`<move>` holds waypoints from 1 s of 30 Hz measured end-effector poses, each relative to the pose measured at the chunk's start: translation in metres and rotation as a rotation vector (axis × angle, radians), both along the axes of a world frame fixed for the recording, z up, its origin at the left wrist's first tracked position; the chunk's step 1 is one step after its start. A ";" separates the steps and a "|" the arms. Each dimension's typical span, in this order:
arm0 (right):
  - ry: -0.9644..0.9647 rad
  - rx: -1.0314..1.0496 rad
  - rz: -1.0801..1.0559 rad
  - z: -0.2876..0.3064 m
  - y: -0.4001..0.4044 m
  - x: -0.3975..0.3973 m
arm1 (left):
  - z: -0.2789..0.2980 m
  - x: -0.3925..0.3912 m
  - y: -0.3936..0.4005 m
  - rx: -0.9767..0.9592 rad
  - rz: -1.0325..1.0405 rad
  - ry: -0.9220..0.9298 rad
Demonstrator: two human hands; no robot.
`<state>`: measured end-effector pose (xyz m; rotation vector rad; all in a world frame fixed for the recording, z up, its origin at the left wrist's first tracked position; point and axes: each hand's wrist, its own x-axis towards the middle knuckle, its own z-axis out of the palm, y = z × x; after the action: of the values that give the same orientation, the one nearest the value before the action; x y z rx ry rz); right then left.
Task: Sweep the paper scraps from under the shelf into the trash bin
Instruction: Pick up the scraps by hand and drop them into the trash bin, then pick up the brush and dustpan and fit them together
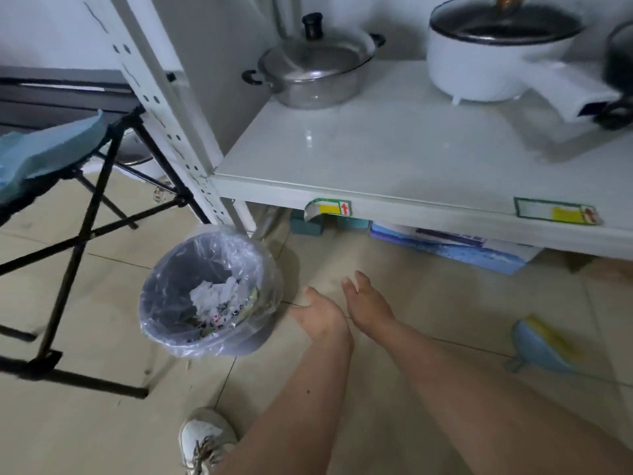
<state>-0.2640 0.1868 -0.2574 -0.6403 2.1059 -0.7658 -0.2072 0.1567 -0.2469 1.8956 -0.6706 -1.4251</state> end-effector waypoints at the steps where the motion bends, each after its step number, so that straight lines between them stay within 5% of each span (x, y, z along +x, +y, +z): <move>1: 0.002 0.001 -0.026 -0.001 0.010 -0.011 | 0.001 -0.013 0.005 -0.003 -0.038 -0.006; 17: -0.067 0.121 -0.411 -0.073 0.164 -0.151 | -0.046 -0.185 0.127 0.032 -0.606 -0.073; 30: -0.014 0.409 -0.582 -0.152 0.219 -0.197 | -0.108 -0.227 0.140 0.059 -0.903 -0.081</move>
<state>-0.4610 0.4053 -0.4092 0.2102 2.3636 -0.6006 -0.4346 0.2970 -0.3552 1.7593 -1.6792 -1.8929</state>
